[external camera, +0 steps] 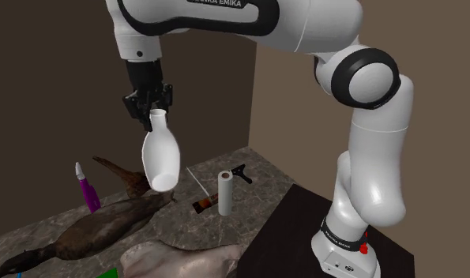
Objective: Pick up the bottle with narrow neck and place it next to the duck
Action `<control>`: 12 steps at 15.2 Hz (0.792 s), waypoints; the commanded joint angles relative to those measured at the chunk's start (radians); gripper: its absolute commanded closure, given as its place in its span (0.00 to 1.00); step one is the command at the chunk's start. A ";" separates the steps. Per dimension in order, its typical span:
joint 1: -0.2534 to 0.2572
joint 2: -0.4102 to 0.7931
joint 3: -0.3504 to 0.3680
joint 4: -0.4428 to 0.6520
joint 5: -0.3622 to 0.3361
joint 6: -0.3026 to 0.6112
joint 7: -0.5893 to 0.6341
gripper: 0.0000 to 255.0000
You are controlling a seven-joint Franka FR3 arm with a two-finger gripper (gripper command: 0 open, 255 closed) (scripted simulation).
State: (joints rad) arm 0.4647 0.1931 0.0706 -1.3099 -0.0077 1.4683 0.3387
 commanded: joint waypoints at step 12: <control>-0.004 -0.048 -0.002 -0.242 0.003 0.195 -0.004 1.00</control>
State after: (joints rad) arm 0.4608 0.1477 0.0689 -1.5338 -0.0044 1.6469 0.3347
